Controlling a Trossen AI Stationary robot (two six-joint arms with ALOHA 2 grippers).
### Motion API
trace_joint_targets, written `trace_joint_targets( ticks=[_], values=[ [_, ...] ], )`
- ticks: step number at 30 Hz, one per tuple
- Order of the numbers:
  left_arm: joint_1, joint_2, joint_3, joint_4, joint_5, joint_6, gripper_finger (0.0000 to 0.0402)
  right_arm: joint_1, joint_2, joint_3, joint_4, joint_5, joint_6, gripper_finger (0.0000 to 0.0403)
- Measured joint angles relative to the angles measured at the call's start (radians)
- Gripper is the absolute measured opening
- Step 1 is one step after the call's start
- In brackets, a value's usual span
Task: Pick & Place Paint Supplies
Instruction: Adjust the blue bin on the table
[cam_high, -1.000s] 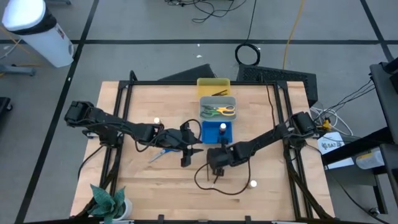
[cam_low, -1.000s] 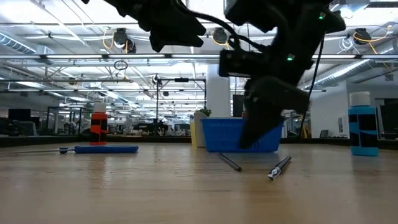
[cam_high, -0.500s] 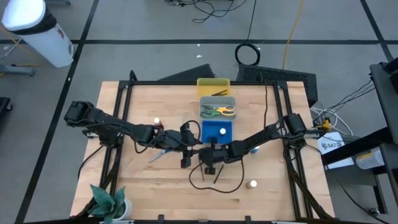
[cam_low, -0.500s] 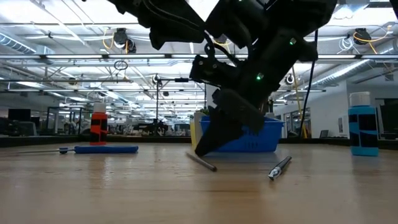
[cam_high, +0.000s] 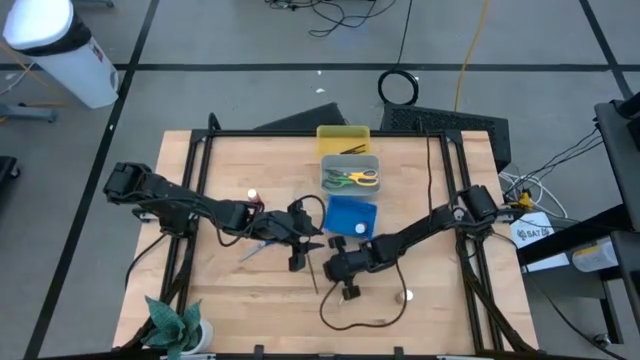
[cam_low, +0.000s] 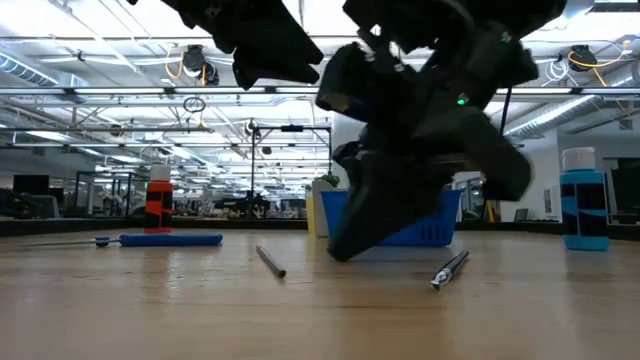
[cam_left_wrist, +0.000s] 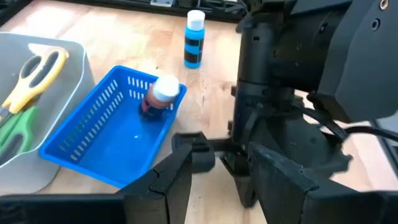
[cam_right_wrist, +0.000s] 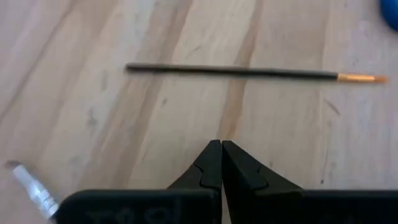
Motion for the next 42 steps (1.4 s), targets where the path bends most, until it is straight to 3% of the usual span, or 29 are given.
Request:
trace_joint_targets(
  ticks=[5,9,17,23,42],
  values=[
    [-0.002,0.0,0.0,0.008,0.003,-0.002,0.0166,-0.002,-0.047,-0.002,-0.029,0.019,-0.001,0.0],
    [-0.002,0.0,0.0,0.002,0.003,-0.003,0.0166,0.012,-0.089,-0.002,-0.116,0.113,0.013,0.0],
    [-0.003,0.0,0.0,-0.016,0.003,-0.004,0.0165,0.058,-0.217,0.001,-0.402,0.209,0.224,0.0],
    [-0.003,0.0,0.0,-0.014,0.002,-0.008,0.0166,0.063,-0.228,0.0,-0.532,0.255,0.319,0.0],
    [-0.005,0.0,0.0,-0.024,0.003,-0.02,0.0166,-0.058,-0.222,-0.129,-0.506,0.381,0.373,0.0]
  ],
)
